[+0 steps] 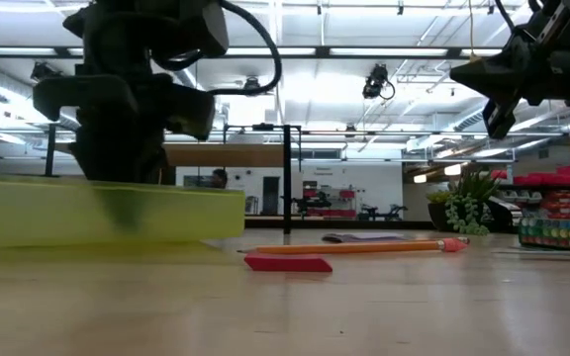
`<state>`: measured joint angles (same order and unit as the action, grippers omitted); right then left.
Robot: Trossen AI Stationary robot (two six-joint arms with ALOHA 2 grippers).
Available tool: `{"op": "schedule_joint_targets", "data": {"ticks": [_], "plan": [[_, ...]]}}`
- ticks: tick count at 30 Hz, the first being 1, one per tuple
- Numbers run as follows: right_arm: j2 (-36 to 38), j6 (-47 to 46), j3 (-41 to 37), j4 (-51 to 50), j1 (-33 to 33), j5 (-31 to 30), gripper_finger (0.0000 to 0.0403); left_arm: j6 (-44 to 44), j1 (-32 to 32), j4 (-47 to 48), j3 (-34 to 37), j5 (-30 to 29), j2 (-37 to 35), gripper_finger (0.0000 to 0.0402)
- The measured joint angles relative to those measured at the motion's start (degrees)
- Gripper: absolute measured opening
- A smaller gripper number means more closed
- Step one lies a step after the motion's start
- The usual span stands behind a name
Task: Pack school essentials
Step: Put the pink pen into the yellow supply box
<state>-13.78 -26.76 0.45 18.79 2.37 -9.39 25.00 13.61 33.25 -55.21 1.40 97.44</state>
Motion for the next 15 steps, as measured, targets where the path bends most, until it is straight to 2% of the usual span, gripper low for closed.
{"op": "schedule_joint_targets", "data": {"ticks": [7,15], "plan": [[-0.2,0.0,0.0,-0.1,0.0,0.0,0.0010,2.8,-0.1,0.1,0.4,-0.7,1.1,0.0105],[-0.2,0.0,0.0,-0.5,0.0,0.0,0.0010,6.1,-0.2,3.5,-0.4,-4.4,1.0,0.0175]]}}
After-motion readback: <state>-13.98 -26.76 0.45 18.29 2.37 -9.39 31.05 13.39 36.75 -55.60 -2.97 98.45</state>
